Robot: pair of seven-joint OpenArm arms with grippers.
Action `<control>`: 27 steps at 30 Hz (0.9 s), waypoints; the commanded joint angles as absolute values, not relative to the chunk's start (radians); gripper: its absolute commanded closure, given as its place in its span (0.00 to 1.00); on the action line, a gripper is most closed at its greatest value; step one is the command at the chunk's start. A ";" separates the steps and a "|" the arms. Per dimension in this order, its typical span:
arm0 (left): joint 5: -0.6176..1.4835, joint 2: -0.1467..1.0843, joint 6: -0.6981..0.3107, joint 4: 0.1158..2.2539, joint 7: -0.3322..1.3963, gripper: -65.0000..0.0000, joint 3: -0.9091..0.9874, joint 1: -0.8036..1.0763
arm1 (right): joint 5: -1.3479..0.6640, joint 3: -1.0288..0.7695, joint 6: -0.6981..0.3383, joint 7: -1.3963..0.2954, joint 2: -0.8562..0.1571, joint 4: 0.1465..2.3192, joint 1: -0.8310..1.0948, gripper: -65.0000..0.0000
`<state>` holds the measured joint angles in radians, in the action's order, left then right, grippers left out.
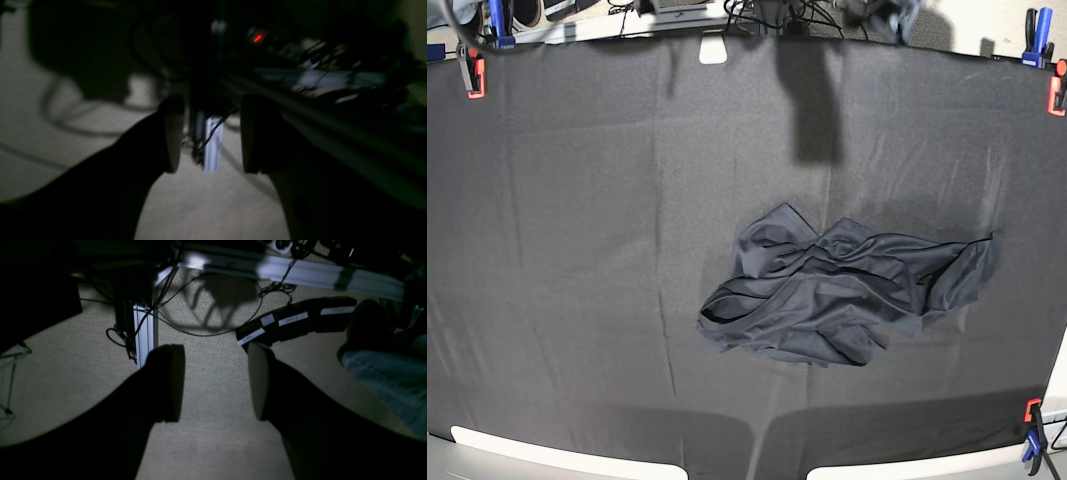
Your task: Layout the t-shirt on the table in an organized manner, then fold the t-shirt properly
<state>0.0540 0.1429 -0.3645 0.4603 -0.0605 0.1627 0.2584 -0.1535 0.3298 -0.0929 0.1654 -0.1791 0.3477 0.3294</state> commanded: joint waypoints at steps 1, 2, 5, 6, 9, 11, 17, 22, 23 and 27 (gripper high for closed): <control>0.053 0.154 -0.368 0.467 -0.080 0.60 0.162 0.278 | -0.157 0.327 -0.086 0.177 -0.184 0.372 0.355 0.53; 0.054 0.162 -0.368 0.471 -0.082 0.60 0.162 0.293 | -0.160 0.327 -0.086 0.178 -0.188 0.395 0.377 0.53; 0.053 0.183 -0.369 0.520 -0.083 0.60 0.162 0.356 | -0.197 0.327 -0.086 0.179 -0.207 0.467 0.440 0.53; 0.053 0.192 -0.372 0.550 -0.083 0.60 0.162 0.383 | -0.215 0.327 -0.086 0.179 -0.216 0.492 0.461 0.53; 0.054 0.232 -0.371 0.668 -0.082 0.60 0.162 0.480 | -0.239 0.327 -0.087 0.171 -0.247 0.575 0.524 0.53; 0.054 0.263 -0.371 0.762 -0.082 0.60 0.162 0.554 | -0.239 0.327 -0.092 0.156 -0.269 0.636 0.570 0.53; 0.107 0.331 -0.371 1.042 -0.078 0.60 0.162 0.781 | -0.239 0.327 -0.109 0.123 -0.332 0.826 0.724 0.53; 0.167 0.342 -0.371 1.241 -0.064 0.60 0.162 0.943 | -0.240 0.327 -0.108 0.107 -0.393 1.024 0.876 0.53; 0.167 0.342 -0.371 1.283 -0.051 0.60 0.162 0.974 | -0.242 0.327 -0.108 0.088 -0.407 1.070 0.908 0.53; 0.167 0.341 -0.371 1.450 0.006 0.60 0.162 1.086 | -0.274 0.327 -0.108 -0.033 -0.465 1.268 1.026 0.53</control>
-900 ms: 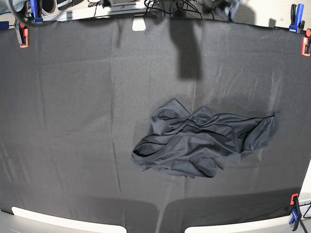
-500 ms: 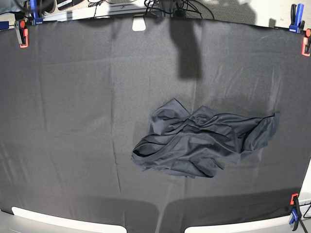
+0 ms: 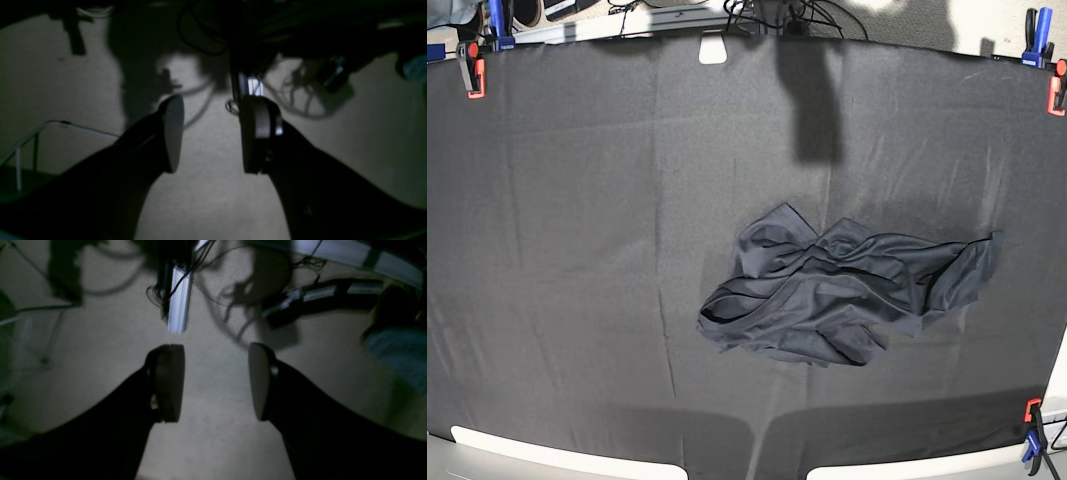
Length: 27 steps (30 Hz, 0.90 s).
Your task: Layout the t-shirt on the table in an organized manner, then fold the t-shirt properly
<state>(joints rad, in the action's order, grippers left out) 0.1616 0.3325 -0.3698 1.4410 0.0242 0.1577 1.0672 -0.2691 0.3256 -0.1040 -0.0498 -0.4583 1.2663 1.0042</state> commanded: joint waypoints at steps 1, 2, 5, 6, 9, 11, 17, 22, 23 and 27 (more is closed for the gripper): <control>0.167 0.341 -0.371 1.489 0.026 0.60 0.162 1.107 | -0.273 0.327 -0.108 -0.064 -0.478 1.317 1.050 0.53; 0.167 0.341 -0.371 1.529 0.059 0.60 0.162 1.126 | -0.273 0.326 -0.109 -0.096 -0.486 1.369 1.074 0.53; 0.197 0.341 -0.371 1.644 0.220 0.60 0.162 1.161 | -0.265 0.315 -0.108 -0.205 -0.501 1.513 1.127 0.53; 0.221 0.341 -0.371 1.678 0.288 0.60 0.163 1.166 | -0.266 0.303 -0.108 -0.245 -0.501 1.555 1.140 0.53; 0.284 0.341 -0.371 1.768 0.426 0.60 0.163 1.164 | -0.266 0.258 -0.108 -0.326 -0.501 1.668 1.165 0.53; 0.295 0.341 -0.371 1.824 0.473 0.60 0.163 1.164 | -0.266 0.231 -0.109 -0.389 -0.501 1.735 1.168 0.53; 0.297 0.341 -0.370 2.015 0.666 0.60 0.168 1.163 | -0.265 0.166 -0.108 -0.662 -0.501 1.945 1.167 0.53; 0.297 0.341 -0.366 2.201 0.872 0.60 0.202 1.159 | -0.262 0.162 -0.107 -0.946 -0.501 2.144 1.167 0.53; 0.297 0.342 -0.367 2.240 0.926 0.60 0.210 1.155 | -0.261 0.162 -0.107 -0.981 -0.501 2.183 1.167 0.53; 0.298 0.341 -0.367 2.356 1.071 0.60 0.239 1.123 | -0.232 0.162 -0.107 -1.003 -0.501 2.305 1.167 0.53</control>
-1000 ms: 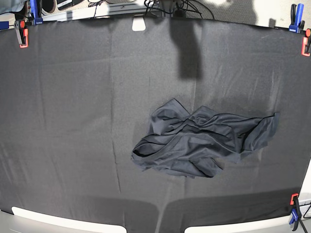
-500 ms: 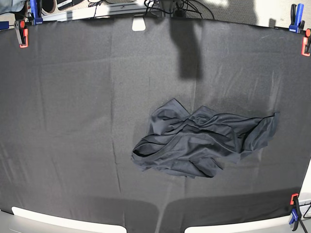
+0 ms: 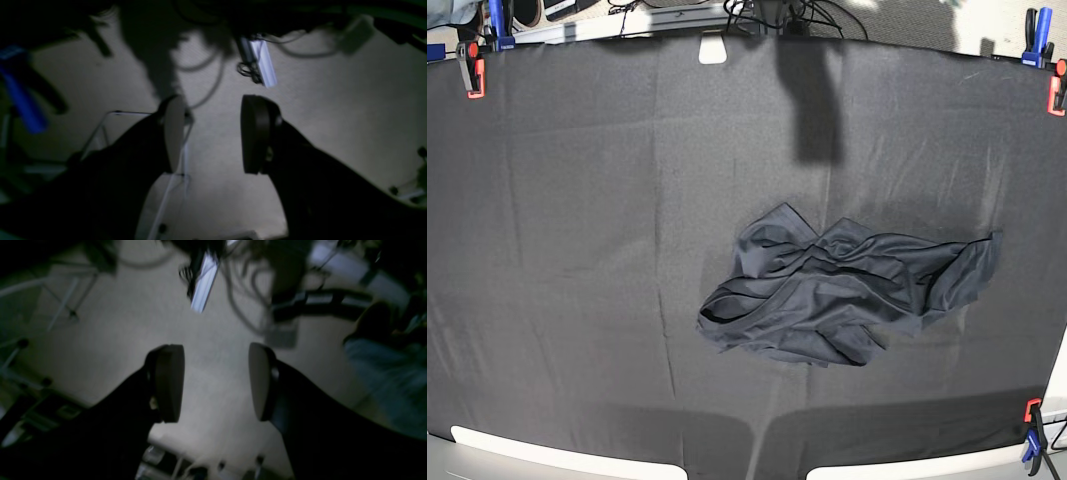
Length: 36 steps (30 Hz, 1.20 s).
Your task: Layout the t-shirt on the table in an organized manner, then fold the t-shirt properly
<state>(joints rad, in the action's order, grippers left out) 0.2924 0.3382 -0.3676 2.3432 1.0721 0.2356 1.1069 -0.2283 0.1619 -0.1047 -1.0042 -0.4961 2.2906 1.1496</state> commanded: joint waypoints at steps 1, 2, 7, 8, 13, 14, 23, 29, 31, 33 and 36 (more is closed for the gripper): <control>0.298 0.341 -0.367 2.356 1.077 0.60 0.243 1.114 | -0.214 0.162 -0.107 -1.003 -0.501 2.324 1.167 0.53; 0.298 0.341 -0.366 2.356 1.076 0.60 0.243 1.107 | -0.193 0.162 -0.107 -1.002 -0.501 2.338 1.166 0.53; 0.339 0.341 -0.363 2.356 1.043 0.60 0.242 1.051 | -0.133 0.162 -0.104 -0.975 -0.501 2.346 1.152 0.53; 0.351 0.341 -0.363 2.356 1.043 0.60 0.242 1.037 | -0.129 0.162 -0.104 -0.966 -0.501 2.346 1.146 0.53; 0.371 0.341 -0.363 2.356 0.999 0.60 0.242 0.977 | -0.087 0.162 -0.105 -0.868 -0.501 2.346 1.096 0.53; 0.381 0.341 -0.363 2.356 0.990 0.60 0.242 0.958 | -0.076 0.162 -0.105 -0.842 -0.501 2.346 1.075 0.53; 0.585 0.341 -0.364 2.356 0.999 0.60 0.242 0.587 | -0.082 0.166 -0.107 -0.840 -0.501 2.346 0.638 0.53; 0.574 0.342 -0.368 2.356 0.879 0.60 0.242 0.432 | -0.089 0.166 -0.109 -0.790 -0.501 2.346 0.470 0.53; 0.574 0.341 -0.368 2.356 0.847 0.60 0.242 0.391 | -0.089 0.166 -0.137 -0.765 -0.501 2.345 0.431 0.53; 0.573 0.341 -0.368 2.356 0.817 0.60 0.242 0.355 | -0.103 0.172 -0.201 -0.748 -0.502 2.345 0.394 0.53; 0.573 0.341 -0.368 2.267 0.759 0.60 0.242 0.315 | -0.142 0.207 -0.302 -0.739 -0.501 2.344 0.339 0.53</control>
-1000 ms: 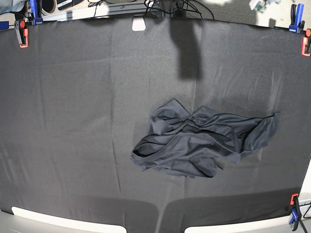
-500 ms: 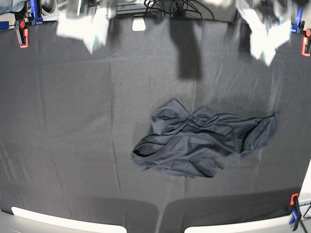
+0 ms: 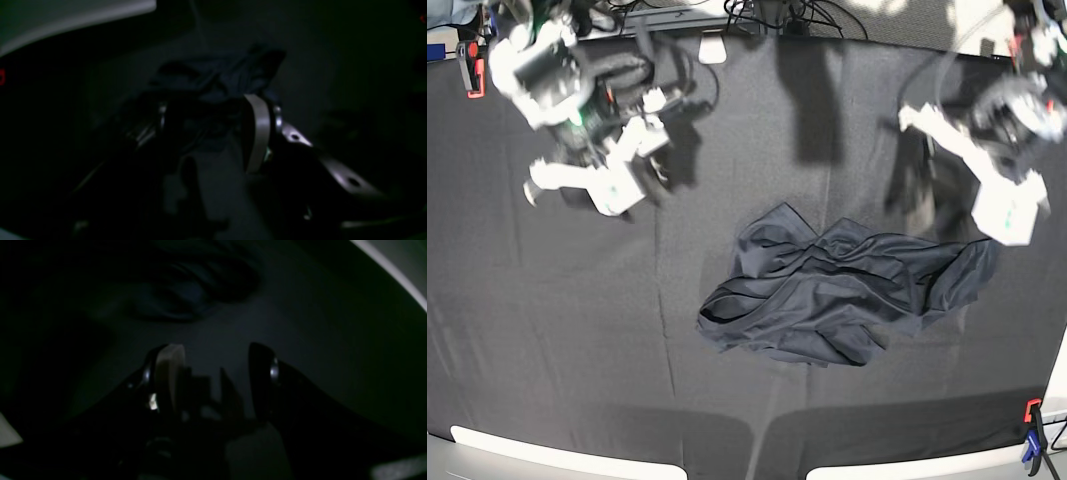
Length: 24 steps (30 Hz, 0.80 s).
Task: Layout the t-shirt on the table in an organized manner, then fold the t-shirt properly
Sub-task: 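Move both grippers down to the crumpled navy t-shirt and grasp edges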
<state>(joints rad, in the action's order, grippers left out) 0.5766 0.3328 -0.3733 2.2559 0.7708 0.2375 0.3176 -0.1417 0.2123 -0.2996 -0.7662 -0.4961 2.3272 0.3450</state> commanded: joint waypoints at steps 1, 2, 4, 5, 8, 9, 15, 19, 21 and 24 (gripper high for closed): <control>0.573 0.342 -0.368 2.221 0.736 0.60 0.242 0.305 | -0.140 0.228 -0.325 -0.731 -0.501 2.343 0.319 0.53; 0.573 0.341 -0.368 2.170 0.715 0.60 0.242 0.293 | -0.133 0.253 -0.336 -0.724 -0.501 2.338 0.299 0.53; 0.573 0.342 -0.371 2.061 0.677 0.60 0.242 0.266 | -0.130 0.310 -0.342 -0.713 -0.501 2.312 0.254 0.53; 0.573 0.342 -0.371 2.008 0.670 0.60 0.242 0.250 | -0.130 0.339 -0.341 -0.714 -0.501 2.291 0.227 0.53; 0.572 0.342 -0.371 1.876 0.668 0.60 0.242 0.206 | -0.099 0.428 -0.341 -0.703 -0.496 2.191 0.134 0.53; 0.566 0.342 -0.371 1.846 0.667 0.60 0.242 0.192 | -0.064 0.454 -0.341 -0.693 -0.489 2.149 0.102 0.53; 0.514 0.342 -0.371 1.803 0.638 0.60 0.242 0.175 | 0.024 0.595 -0.341 -0.635 -0.397 1.869 -0.110 0.53; 0.514 0.342 -0.371 1.803 0.596 0.60 0.242 0.175 | 0.028 0.655 -0.341 -0.636 -0.288 1.690 -0.230 0.53; 0.514 0.341 -0.371 1.803 0.590 0.60 0.242 0.175 | 0.029 0.668 -0.341 -0.639 -0.233 1.611 -0.277 0.53; 0.514 0.342 -0.371 1.803 0.590 0.60 0.242 0.177 | 0.089 0.670 -0.341 -0.640 -0.160 1.525 -0.320 0.53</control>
